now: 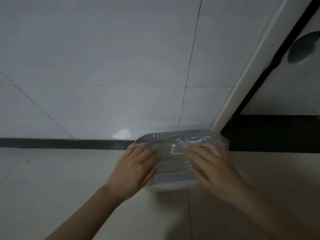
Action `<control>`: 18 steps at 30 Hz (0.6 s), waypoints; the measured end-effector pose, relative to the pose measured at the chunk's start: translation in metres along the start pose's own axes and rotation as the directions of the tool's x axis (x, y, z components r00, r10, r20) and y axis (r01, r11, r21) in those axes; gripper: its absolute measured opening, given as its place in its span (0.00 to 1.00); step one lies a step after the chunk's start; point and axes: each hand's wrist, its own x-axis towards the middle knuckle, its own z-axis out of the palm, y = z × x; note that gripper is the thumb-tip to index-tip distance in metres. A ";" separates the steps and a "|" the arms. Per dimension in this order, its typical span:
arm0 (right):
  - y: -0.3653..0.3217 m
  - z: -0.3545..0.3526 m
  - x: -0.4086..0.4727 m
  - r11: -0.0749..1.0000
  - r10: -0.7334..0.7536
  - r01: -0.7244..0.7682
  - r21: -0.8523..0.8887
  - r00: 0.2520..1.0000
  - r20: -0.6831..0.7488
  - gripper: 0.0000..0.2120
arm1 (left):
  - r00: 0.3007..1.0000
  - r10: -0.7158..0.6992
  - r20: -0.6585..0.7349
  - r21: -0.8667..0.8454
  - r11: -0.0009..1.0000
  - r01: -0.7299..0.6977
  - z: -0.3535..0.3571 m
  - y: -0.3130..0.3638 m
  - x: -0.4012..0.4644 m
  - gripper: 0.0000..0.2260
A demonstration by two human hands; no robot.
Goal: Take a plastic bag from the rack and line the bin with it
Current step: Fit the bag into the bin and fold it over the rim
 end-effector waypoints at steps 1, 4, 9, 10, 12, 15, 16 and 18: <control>0.001 0.002 0.009 0.997 -0.074 0.074 -0.024 0.997 0.036 0.18 | 1.000 0.016 0.027 0.049 0.999 -0.017 0.002 0.000 0.006 0.13; 0.009 0.015 0.031 0.993 -0.071 0.092 -0.069 0.961 0.267 0.20 | 0.960 -0.179 0.217 0.127 0.980 0.154 0.013 -0.009 0.017 0.25; 0.033 0.040 0.043 0.991 0.113 -0.056 -0.120 0.828 0.549 0.29 | 0.916 -0.178 0.358 0.241 0.966 0.094 0.029 -0.037 0.010 0.32; 0.033 0.042 0.042 0.991 0.121 -0.070 -0.111 0.817 0.564 0.29 | 0.914 -0.167 0.369 0.242 0.967 0.079 0.030 -0.039 0.010 0.32; 0.032 0.045 0.042 0.990 0.141 -0.102 -0.098 0.776 0.615 0.30 | 0.907 -0.147 0.394 0.232 0.971 0.056 0.031 -0.043 0.010 0.32; 0.031 0.041 0.045 0.986 0.165 -0.128 -0.105 0.718 0.676 0.31 | 0.889 -0.111 0.443 0.227 0.974 0.008 0.030 -0.048 0.013 0.31; 0.030 0.038 0.046 0.988 0.155 -0.123 -0.096 0.731 0.665 0.31 | 0.890 -0.093 0.447 0.221 0.975 -0.010 0.027 -0.048 0.014 0.31; 0.025 0.032 0.044 0.996 0.082 -0.058 -0.061 0.839 0.538 0.33 | 0.925 -0.022 0.379 0.219 0.974 -0.066 0.020 -0.048 0.014 0.31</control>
